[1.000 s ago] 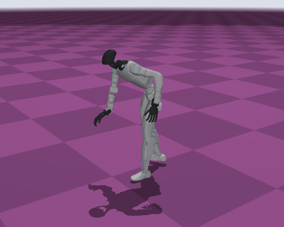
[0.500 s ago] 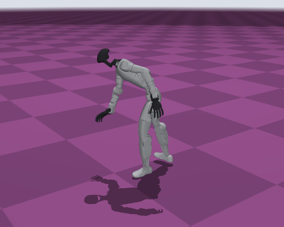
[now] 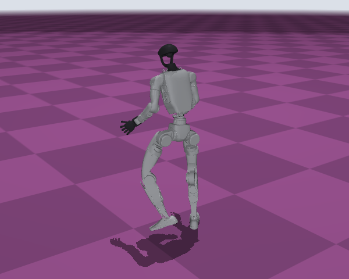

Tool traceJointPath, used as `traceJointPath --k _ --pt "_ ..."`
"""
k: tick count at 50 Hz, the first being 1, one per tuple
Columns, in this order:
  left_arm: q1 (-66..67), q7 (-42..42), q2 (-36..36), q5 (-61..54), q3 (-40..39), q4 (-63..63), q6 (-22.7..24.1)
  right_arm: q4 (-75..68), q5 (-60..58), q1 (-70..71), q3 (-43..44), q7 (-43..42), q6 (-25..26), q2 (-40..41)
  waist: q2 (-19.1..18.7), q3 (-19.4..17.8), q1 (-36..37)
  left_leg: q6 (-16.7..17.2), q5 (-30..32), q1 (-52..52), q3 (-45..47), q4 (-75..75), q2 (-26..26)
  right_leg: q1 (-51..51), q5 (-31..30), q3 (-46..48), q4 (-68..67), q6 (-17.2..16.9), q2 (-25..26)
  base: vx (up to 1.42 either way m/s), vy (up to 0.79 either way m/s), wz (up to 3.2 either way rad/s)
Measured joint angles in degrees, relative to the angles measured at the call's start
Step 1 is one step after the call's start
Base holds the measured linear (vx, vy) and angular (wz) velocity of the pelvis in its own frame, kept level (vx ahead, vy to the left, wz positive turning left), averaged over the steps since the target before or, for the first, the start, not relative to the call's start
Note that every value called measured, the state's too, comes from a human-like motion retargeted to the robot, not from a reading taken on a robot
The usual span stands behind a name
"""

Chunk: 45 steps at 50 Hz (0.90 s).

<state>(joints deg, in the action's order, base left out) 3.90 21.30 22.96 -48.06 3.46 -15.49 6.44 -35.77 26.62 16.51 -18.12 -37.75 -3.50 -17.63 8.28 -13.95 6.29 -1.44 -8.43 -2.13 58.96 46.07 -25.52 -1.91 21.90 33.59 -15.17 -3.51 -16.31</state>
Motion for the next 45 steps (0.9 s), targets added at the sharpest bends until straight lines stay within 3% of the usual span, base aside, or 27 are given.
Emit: traceJointPath --k 2,3,5,8,12,16,21,23,25,28,30,33,35,37,39,41,45 --pt "-0.96 2.00 0.72 -1.58 2.07 -0.39 -0.44 1.14 4.97 -0.06 1.33 -0.13 -0.50 -1.22 -1.14 -0.17 -0.33 4.83 1.35 -5.39 -21.13 3.66 2.09 4.49 -1.77 -6.89 6.97 0.40 4.52 0.20 -0.27 -3.05" --pt "-1.74 3.59 0.41 -5.21 3.45 -0.18 1.48 1.97 7.08 -0.47 2.68 -0.10 -1.26 -1.95 -1.40 -0.24 -0.36 7.28 0.72 -7.41 -30.30 5.41 4.75 5.44 -1.60 -9.97 6.91 -0.04 5.35 0.24 -0.22 -2.85" --pt "-3.49 1.10 2.96 2.56 7.13 -0.83 -2.76 3.62 13.48 -0.98 5.72 1.62 -2.65 -3.56 -1.70 -0.13 -0.82 9.85 -1.14 -9.36 -40.75 7.60 9.24 6.58 -1.41 -15.31 6.78 -1.35 6.35 0.26 -0.23 -2.49" --pt "-7.93 -1.86 4.75 5.11 11.73 0.20 -4.94 4.68 19.38 -0.52 8.80 8.05 -1.89 -6.76 -1.71 -0.23 -1.28 5.72 -4.09 -10.54 -42.27 9.18 10.54 7.00 -1.20 -22.61 6.16 -2.19 7.53 0.24 -0.23 -2.26" --pt "-14.18 -3.80 5.61 7.01 16.05 2.04 -5.26 4.43 31.46 1.98 12.26 6.82 -6.33 -8.28 -2.20 -0.49 -1.04 2.83 -6.88 -11.76 -43.49 2.35 14.61 7.35 -1.49 -32.81 6.43 -3.28 9.26 0.25 -0.15 -2.36" --pt "-19.22 -5.53 6.06 10.18 19.55 3.28 -4.59 2.09 36.59 4.43 14.16 9.45 -8.14 -8.44 -2.50 -0.10 -0.64 4.12 -7.80 -11.63 -47.96 -14.98 20.79 7.54 -1.89 -43.11 6.90 -5.36 11.00 0.30 -0.05 -2.46" --pt "-29.04 -7.34 7.31 23.14 27.98 3.55 -3.70 -0.85 41.66 0.98 17.27 14.83 -10.40 -6.74 -3.68 0.02 1.08 8.85 -6.06 -10.09 -60.59 -34.08 25.34 10.93 -2.67 -54.43 9.71 -5.96 14.12 0.39 0.04 -2.25" --pt "-35.02 -7.27 7.85 30.57 32.25 3.59 -4.18 -2.86 43.25 -2.30 17.77 17.04 -10.07 -5.86 -3.39 0.34 1.16 9.25 -2.67 -9.60 -62.13 -36.51 26.12 12.20 -2.62 -57.07 10.33 -5.27 14.65 0.42 0.10 -1.65" --pt "-40.95 -6.13 8.18 36.47 36.00 4.29 -5.33 -5.85 43.78 -6.22 17.21 17.99 -8.76 -4.91 -2.26 1.00 0.54 7.20 0.61 -7.91 -60.01 -37.79 26.58 13.26 -2.51 -58.39 10.42 -4.20 14.21 0.44 0.14 -1.31" --pt "-48.67 -5.77 8.15 48.23 40.13 4.43 -6.20 -13.40 40.68 -12.41 16.73 19.47 -5.43 -2.75 -1.44 1.00 -2.24 6.43 -1.68 -3.89 -56.52 -34.43 24.70 15.72 -3.45 -59.47 6.14 -2.12 15.87 0.49 0.17 -1.02" --pt "-51.96 -6.29 8.28 55.72 40.85 4.57 -6.14 -19.70 35.89 -15.97 17.48 19.38 -3.21 -1.26 -2.24 -0.03 -4.65 8.41 -4.47 0.21 -54.91 -32.26 21.88 15.84 -5.68 -59.30 -2.07 -1.87 19.47 0.50 0.18 -1.02" --pt "-54.83 -6.40 7.40 65.11 41.40 3.36 -5.14 -29.11 28.63 -21.20 19.14 19.65 -1.45 -0.05 -3.10 0.65 -8.05 11.21 -6.94 3.86 -51.60 -30.32 17.89 6.51 -9.93 -50.89 -23.42 -5.03 23.19 0.45 0.17 -1.18" --pt "-55.87 -5.39 6.22 69.37 42.14 1.98 -4.32 -33.82 25.97 -25.45 20.16 19.82 -1.30 0.10 -3.26 2.73 -10.23 11.73 -8.11 4.81 -48.71 -29.76 16.06 -2.07 -10.87 -41.42 -35.22 -5.20 21.19 0.43 0.16 -1.30" --pt "-56.04 -4.43 5.37 71.27 42.64 1.00 -3.32 -36.71 23.83 -30.51 21.94 19.66 -1.49 -0.47 -3.76 4.05 -13.09 12.70 -9.01 6.57 -46.24 -29.58 14.59 -7.04 -8.66 -31.78 -40.68 -2.81 17.24 0.45 0.15 -1.04" --pt "-55.93 -4.22 5.11 72.04 42.88 0.60 -2.33 -38.43 21.99 -35.43 23.83 19.76 -1.41 -1.62 -4.10 4.37 -16.36 13.40 -9.86 8.79 -44.08 -29.18 13.65 -9.26 -6.63 -25.00 -41.34 -1.03 14.68 0.45 0.15 -0.90" --pt "-56.13 -4.10 5.15 72.16 42.90 0.24 -1.09 -39.96 21.26 -39.13 25.80 19.97 -1.03 -3.33 -3.77 4.32 -19.35 14.18 -10.41 11.32 -41.65 -29.63 13.96 -11.29 -6.60 -22.57 -38.83 -1.30 14.04 0.43 0.14 -0.94" --pt "-56.61 -4.56 7.21 71.19 42.79 0.52 0.34 -42.12 20.36 -45.30 33.37 22.24 0.41 -6.84 -2.03 4.25 -27.08 10.21 -13.70 13.59 -38.89 -27.15 15.16 -13.90 -8.95 -22.49 -24.67 -3.11 14.98 0.40 0.09 -0.56"
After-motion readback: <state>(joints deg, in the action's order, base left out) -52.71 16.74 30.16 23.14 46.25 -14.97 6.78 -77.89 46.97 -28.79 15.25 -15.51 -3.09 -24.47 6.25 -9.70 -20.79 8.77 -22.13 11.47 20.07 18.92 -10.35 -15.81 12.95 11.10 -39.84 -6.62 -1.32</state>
